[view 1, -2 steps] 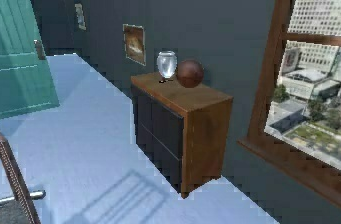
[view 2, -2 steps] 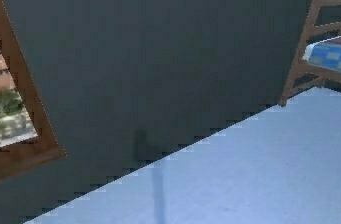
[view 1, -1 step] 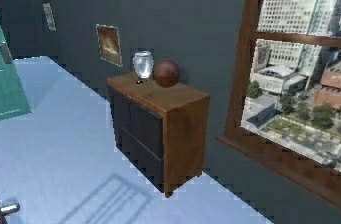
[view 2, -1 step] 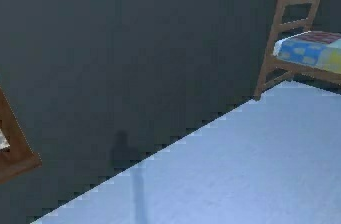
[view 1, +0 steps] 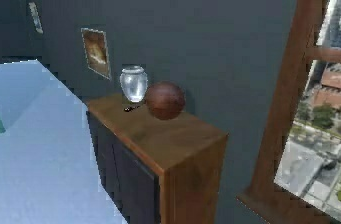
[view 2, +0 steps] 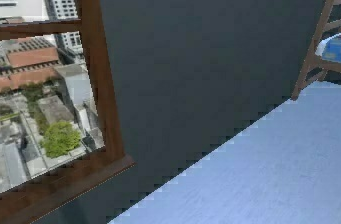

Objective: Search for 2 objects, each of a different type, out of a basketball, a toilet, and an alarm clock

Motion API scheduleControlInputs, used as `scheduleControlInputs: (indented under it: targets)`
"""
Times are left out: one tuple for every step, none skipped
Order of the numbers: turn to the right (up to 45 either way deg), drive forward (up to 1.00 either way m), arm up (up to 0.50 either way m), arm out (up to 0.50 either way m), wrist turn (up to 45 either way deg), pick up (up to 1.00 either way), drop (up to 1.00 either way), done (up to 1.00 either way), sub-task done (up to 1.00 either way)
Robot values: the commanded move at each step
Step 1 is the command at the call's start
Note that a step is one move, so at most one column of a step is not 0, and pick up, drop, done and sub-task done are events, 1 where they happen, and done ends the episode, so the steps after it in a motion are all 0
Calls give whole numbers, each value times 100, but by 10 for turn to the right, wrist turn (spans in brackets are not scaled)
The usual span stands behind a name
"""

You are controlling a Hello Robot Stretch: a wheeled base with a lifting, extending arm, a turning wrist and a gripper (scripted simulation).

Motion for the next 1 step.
scheduleControlInputs:
  targets:
    - [0,0,0,0,0,0,0,100,0]
